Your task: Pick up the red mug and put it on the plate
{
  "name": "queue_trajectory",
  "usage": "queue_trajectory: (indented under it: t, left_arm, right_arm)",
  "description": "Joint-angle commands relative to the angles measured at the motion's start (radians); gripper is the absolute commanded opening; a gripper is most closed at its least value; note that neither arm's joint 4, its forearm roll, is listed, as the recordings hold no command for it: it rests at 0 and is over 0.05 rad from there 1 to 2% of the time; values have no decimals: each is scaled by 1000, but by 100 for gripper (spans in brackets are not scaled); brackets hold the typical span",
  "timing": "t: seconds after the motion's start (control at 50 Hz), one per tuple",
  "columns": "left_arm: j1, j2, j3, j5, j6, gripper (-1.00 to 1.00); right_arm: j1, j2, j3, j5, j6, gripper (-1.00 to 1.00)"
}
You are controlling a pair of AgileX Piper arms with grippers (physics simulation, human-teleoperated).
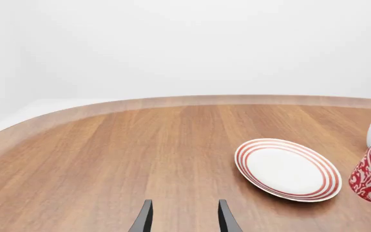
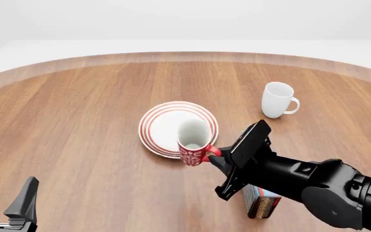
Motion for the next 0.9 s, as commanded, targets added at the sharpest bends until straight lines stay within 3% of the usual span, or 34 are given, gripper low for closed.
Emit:
queue_trajectory:
  t: [0.02,0.24,0.32,0.56,0.9]
  left_arm:
    - [0,0,0,0,0,100]
    - [0,0,0,0,0,100]
    - [0,0,0,0,0,100]
    - [0,0,0,0,0,100]
    - [0,0,0,0,0,100]
  right_arm:
    - [-23,37,-110,20,-19,-100]
    - [-34,94,-198,24,-46,-100]
    - [-44,121,-218,3,-27,-100]
    - [-66,236,-313,-39,-75,-100]
    - [-99,353,-390,-77,-81,-100]
